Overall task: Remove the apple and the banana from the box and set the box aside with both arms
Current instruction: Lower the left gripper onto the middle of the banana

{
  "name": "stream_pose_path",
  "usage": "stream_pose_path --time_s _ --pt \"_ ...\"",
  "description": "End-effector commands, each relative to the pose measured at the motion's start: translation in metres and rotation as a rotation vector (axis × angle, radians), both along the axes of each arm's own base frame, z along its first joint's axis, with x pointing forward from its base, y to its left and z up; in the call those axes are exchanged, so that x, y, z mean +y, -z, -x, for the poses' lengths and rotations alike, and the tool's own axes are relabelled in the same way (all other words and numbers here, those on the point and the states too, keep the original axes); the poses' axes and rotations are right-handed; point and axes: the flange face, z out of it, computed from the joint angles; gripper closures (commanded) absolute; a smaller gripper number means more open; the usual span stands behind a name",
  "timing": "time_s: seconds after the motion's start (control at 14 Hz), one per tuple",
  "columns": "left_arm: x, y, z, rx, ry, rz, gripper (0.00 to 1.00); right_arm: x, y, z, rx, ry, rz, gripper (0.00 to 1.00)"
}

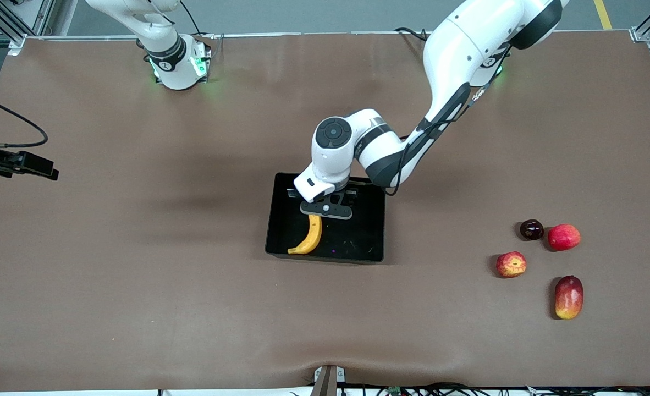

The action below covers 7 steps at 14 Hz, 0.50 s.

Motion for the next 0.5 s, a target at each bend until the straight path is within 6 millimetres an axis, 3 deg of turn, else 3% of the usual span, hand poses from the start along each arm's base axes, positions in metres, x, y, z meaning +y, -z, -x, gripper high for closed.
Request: stream_pose_path --time_s 0.0,0.07,0.14,0.43 --pt "-0.023 0.018 0.006 -0.023 -0.027 0.014 0.00 0.002 -0.001 0.002 0.010 0.010 -0.017 0.00" --pt "-0.023 0.026 0.004 -0.032 -0.045 0.021 0.00 0.001 -0.001 0.002 0.010 0.010 -0.017 0.00" --pt "-0.030 0.038 0.006 -0.046 -0.062 0.057 0.00 0.002 0.011 -0.004 0.026 0.004 -0.023 0.00" --pt "-0.037 0.056 0.015 -0.045 -0.126 0.055 0.00 0.017 0.023 -0.011 0.035 -0.004 -0.045 0.00"
